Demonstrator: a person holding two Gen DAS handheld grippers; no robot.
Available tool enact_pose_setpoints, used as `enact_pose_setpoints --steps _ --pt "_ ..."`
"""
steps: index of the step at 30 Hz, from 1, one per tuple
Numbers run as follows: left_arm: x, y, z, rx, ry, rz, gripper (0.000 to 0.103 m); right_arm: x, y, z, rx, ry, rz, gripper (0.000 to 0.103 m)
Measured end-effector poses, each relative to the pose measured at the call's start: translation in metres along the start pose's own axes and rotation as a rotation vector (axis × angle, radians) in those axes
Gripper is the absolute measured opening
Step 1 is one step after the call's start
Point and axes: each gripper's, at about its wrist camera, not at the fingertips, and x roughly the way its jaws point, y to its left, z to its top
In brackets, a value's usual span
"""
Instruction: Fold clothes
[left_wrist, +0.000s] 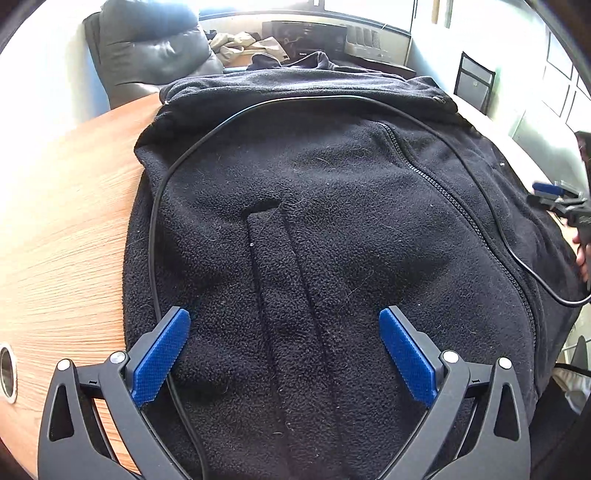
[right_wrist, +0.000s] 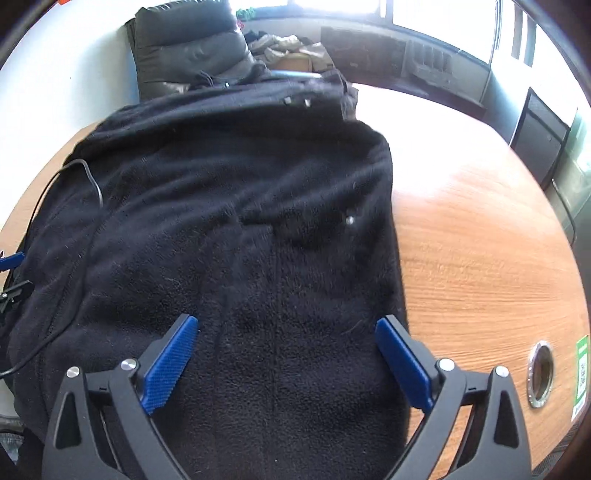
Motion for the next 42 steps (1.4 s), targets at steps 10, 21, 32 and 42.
enact_pose_setpoints --steps 10,21,32,42 --pt "-0.01 -0.006 -0.012 -0.001 -0.017 0.006 0.103 0.02 0.015 0.002 -0.038 0.009 0.028 0.1" --pt "-0.127 -0.015 -0.039 -0.026 -0.251 0.001 0.103 -0.086 0.059 0.086 -0.298 -0.398 0.147 0.101" --pt "-0.163 -0.029 -0.051 -0.098 -0.307 -0.084 0.103 0.11 0.308 0.169 -0.529 -0.026 0.541 0.101" --pt "-0.157 -0.007 -0.04 -0.099 -0.332 -0.045 0.103 0.166 0.398 0.15 -0.625 0.004 0.383 0.099"
